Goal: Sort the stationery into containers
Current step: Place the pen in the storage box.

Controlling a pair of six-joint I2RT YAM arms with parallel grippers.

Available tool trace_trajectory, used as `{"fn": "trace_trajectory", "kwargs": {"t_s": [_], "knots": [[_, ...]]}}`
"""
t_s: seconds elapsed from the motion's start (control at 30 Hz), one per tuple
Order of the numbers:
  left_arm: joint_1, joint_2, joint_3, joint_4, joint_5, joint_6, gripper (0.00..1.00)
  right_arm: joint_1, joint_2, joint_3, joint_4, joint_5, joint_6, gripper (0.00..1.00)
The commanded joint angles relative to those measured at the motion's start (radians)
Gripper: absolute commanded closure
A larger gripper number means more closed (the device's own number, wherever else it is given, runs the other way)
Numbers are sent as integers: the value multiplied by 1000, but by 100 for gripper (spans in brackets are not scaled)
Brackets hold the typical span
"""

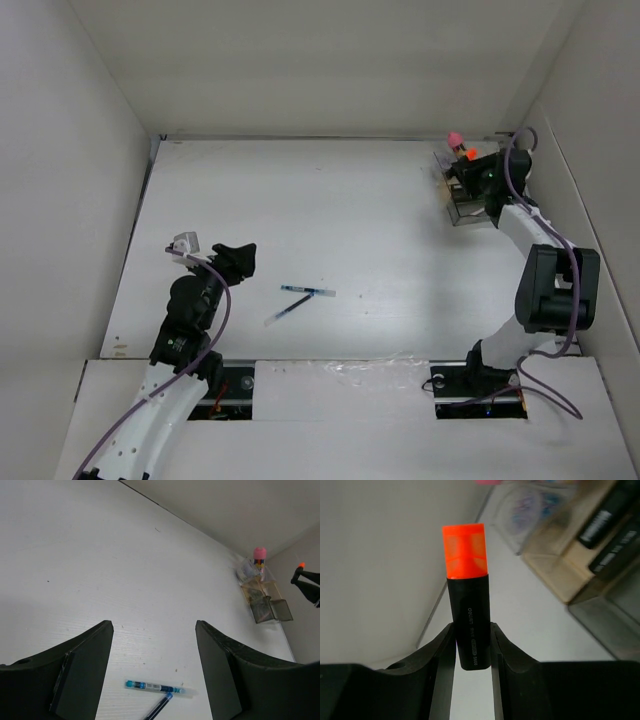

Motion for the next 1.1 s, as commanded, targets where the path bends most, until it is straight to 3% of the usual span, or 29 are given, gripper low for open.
{"fn": "trace_trajectory", "kwargs": {"t_s": [0.0, 0.3, 0.73, 0.93, 0.97, 1.07], "knots": [[-5, -10, 23, 55, 17, 11, 36, -88, 2, -96, 195, -117, 167, 100], [-5, -10, 23, 64, 17, 11, 36, -190, 105, -140, 318, -194, 310, 100], [-5, -10, 23, 64, 8, 11, 36, -208, 209, -103, 391, -248, 414, 94], [-5, -10, 23, 64, 8, 11, 36, -217, 191, -103, 391, -229, 423, 75], [-5, -10, 23, 64, 8, 11, 36, -217, 191, -103, 391, -229, 423, 61], [-5, -10, 23, 64, 8, 11, 36, -217, 191, -103, 391, -229, 423, 49]]}}
